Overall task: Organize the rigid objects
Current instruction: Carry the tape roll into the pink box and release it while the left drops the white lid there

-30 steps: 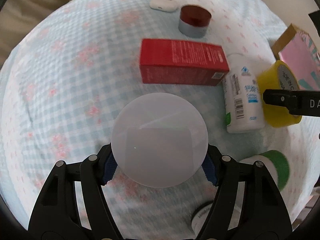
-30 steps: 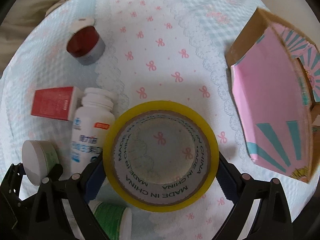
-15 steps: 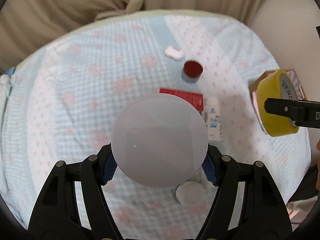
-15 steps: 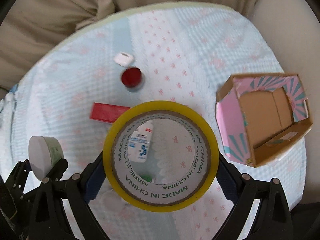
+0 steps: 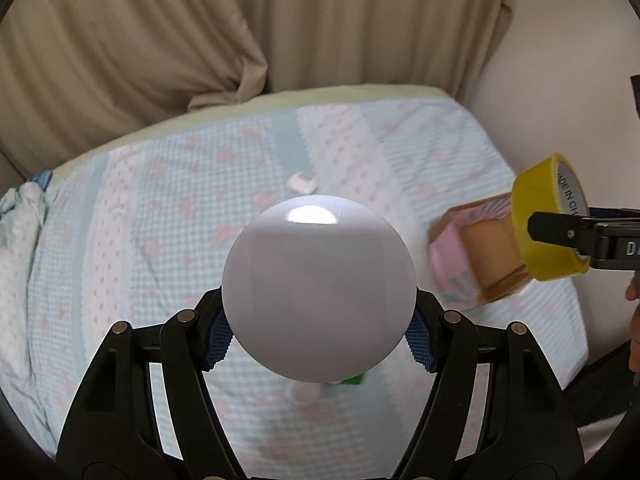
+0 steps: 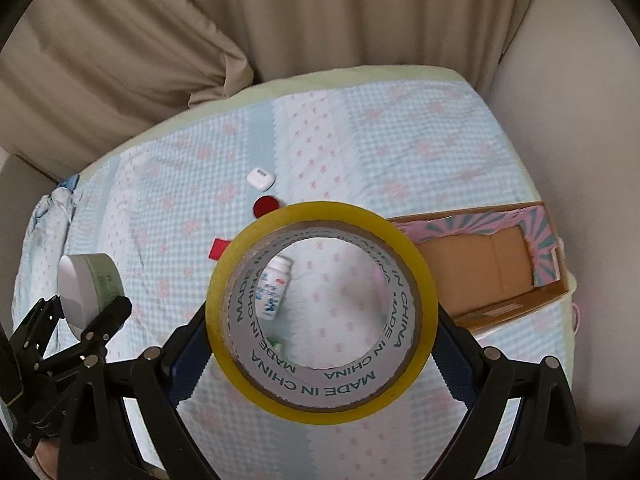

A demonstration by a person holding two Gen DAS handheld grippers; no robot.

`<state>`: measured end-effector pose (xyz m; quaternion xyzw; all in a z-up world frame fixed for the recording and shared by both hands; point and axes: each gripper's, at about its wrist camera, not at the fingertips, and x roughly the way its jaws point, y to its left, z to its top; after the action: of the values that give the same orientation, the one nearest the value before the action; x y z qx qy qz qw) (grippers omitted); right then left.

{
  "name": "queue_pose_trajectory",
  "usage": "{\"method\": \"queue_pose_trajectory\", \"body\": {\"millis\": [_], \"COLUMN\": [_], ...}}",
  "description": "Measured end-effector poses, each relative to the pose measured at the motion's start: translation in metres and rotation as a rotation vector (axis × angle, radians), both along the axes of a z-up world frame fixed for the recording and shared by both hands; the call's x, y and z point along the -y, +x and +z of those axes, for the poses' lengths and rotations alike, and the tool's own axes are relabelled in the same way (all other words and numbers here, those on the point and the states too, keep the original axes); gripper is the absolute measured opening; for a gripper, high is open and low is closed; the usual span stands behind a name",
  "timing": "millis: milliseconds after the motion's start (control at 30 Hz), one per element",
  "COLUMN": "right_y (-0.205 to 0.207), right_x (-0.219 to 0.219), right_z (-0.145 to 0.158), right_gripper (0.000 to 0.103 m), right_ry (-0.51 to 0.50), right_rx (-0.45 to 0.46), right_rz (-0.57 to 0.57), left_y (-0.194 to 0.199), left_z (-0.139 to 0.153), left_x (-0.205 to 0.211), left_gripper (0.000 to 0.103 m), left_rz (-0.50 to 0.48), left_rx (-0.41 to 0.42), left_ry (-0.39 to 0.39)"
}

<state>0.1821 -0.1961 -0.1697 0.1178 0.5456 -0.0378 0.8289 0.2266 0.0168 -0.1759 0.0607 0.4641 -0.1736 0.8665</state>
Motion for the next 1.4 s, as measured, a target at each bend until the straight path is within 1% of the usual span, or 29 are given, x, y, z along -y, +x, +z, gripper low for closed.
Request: {"method": "queue_pose_trajectory", "body": {"millis": [67, 167, 267, 367, 400, 500, 533, 567, 633, 700, 733, 767, 800, 833, 900, 1000, 1133, 1200, 1267, 1300, 1333, 1367, 1400], "right_y": [-0.008, -0.02, -0.029, -0.034, -0.034, -0.031, -0.029, -0.026, -0.021, -0.013, -0.01, -0.007, -0.003, 0.002, 0.009, 0.016, 0.022, 0.024, 0.026, 0.026, 0.028, 0.029, 0.029], "right_x": [0.024, 0.07, 0.118, 0.166, 0.178, 0.216, 0.226, 0.236, 0.252, 0.262, 0.266, 0.269, 0.27, 0.271, 0.271, 0.272, 0.275, 0.277, 0.279, 0.28, 0.282, 0.284, 0.287], "right_z": [0.006, 0.007, 0.0, -0.01, -0.014, -0.032, -0.038, -0.046, -0.064, -0.082, -0.091, -0.101, -0.111, -0.122, -0.143, -0.173, -0.197, -0.204, -0.208, -0.208, -0.211, -0.214, -0.216], "right_gripper": [0.095, 0.095, 0.095, 0.095, 0.095, 0.095, 0.095, 0.095, 0.095, 0.095, 0.095, 0.095, 0.095, 0.095, 0.095, 0.095, 0.095, 0.095, 0.096, 0.096, 0.096, 0.096, 0.099], "right_ry": [0.008, 0.021, 0.029, 0.013, 0.006, -0.025, -0.01, -0.017, -0.022, -0.027, -0.027, -0.024, -0.018, -0.008, -0.001, 0.018, 0.038, 0.057, 0.067, 0.054, 0.039, 0.041, 0.062], "right_rx": [0.012, 0.008, -0.009, -0.033, -0.039, -0.071, -0.073, -0.088, -0.111, -0.131, -0.14, -0.149, -0.159, -0.165, -0.175, -0.197, -0.224, -0.225, -0.225, -0.222, -0.223, -0.225, -0.23], "right_rz": [0.005, -0.002, -0.006, 0.001, 0.006, 0.03, 0.053, 0.061, 0.079, 0.103, 0.116, 0.128, 0.144, 0.163, 0.195, 0.233, 0.25, 0.252, 0.252, 0.246, 0.233, 0.224, 0.221], "left_y": [-0.01, -0.023, -0.029, -0.029, -0.028, -0.022, -0.018, -0.015, -0.008, 0.004, 0.008, 0.011, 0.016, 0.024, 0.031, 0.032, 0.026, 0.026, 0.03, 0.031, 0.031, 0.031, 0.03], "left_z": [0.008, 0.017, 0.015, 0.003, -0.006, -0.026, -0.035, -0.04, -0.052, -0.066, -0.072, -0.078, -0.091, -0.108, -0.135, -0.164, -0.19, -0.197, -0.2, -0.2, -0.2, -0.2, -0.201], "left_x": [0.025, 0.078, 0.128, 0.171, 0.191, 0.23, 0.246, 0.255, 0.279, 0.3, 0.308, 0.314, 0.322, 0.328, 0.334, 0.34, 0.348, 0.35, 0.352, 0.353, 0.354, 0.355, 0.355], "left_gripper": [0.068, 0.068, 0.068, 0.068, 0.068, 0.068, 0.067, 0.061, 0.024, 0.024, 0.024, 0.024, 0.024, 0.024, 0.024, 0.024, 0.024, 0.024, 0.025, 0.026, 0.033, 0.067, 0.097], "left_rz": [-0.006, -0.021, -0.032, -0.036, -0.038, -0.045, -0.053, -0.056, -0.064, -0.076, -0.079, -0.09, -0.098, -0.094, -0.075, -0.067, -0.099, -0.106, -0.104, -0.105, -0.109, -0.114, -0.124], "left_rx": [0.012, 0.021, 0.004, -0.05, -0.078, -0.116, -0.134, -0.142, -0.154, -0.188, -0.185, -0.173, -0.181, -0.222, -0.291, -0.344, -0.373, -0.393, -0.392, -0.388, -0.382, -0.375, -0.372], "left_ry": [0.013, 0.028, 0.017, -0.009, -0.02, -0.025, -0.027, -0.029, -0.019, -0.04, -0.04, -0.034, 0.001, 0.027, 0.016, 0.048, 0.131, 0.14, 0.158, 0.176, 0.188, 0.199, 0.206]}}
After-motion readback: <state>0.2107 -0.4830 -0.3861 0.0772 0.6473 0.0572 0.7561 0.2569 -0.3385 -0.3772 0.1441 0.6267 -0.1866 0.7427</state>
